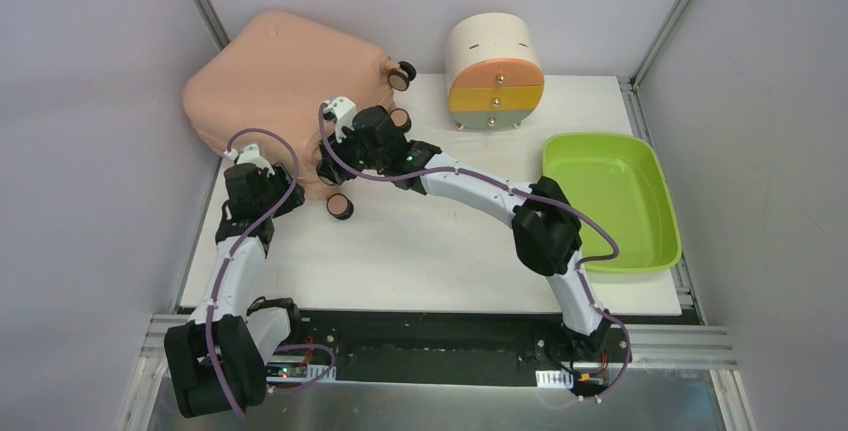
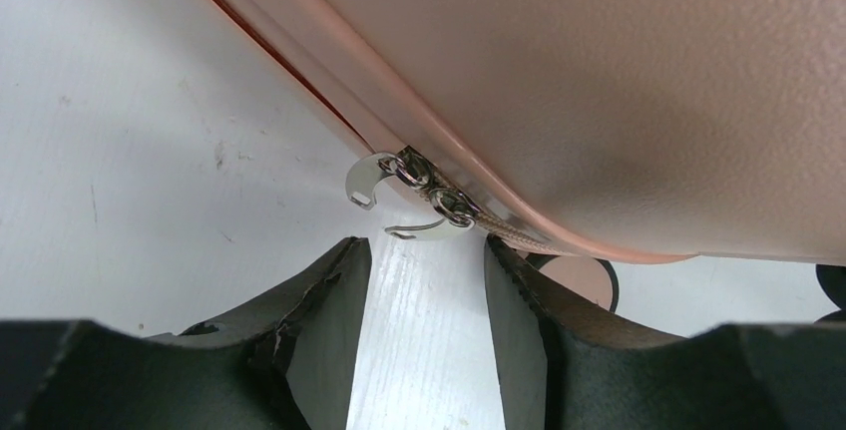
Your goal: Open, take out, and arrange the luggage
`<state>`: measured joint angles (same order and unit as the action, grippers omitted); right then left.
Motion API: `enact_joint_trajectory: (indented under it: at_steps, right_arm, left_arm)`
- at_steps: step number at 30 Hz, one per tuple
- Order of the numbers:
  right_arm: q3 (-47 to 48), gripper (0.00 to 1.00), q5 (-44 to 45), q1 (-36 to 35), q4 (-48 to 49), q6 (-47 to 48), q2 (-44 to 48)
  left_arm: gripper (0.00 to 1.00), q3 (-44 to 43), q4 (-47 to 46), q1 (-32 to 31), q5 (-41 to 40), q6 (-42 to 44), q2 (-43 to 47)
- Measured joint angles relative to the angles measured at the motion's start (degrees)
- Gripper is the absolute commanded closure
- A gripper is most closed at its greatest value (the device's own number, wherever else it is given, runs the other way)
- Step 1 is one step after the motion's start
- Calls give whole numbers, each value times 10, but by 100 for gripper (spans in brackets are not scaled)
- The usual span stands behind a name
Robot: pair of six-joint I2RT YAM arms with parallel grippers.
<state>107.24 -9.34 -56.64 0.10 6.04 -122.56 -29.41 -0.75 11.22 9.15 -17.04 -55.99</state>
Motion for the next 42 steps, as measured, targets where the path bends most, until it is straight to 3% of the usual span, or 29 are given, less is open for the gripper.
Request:
enact_joint_trajectory:
  at_steps: [6,12,18,33,42]
  right_arm:
    - [-3,100,0,3,4,2,0]
    - [-12,100,0,3,14,1,4]
    - [-17,100,1,3,20,1,5]
    - [-49,100,-12,14,43,2,22]
    - [-50,100,-13,15,44,2,22]
  left_arm:
    - [58,3,-20,0,14,4,-8]
    - [75,9,-40,0,41,-1,-10]
    - [100,12,-52,0,69,-17,-11]
    - [100,50,-93,-27,36,-116,15]
    - [100,84,-93,-64,-12,-150,93]
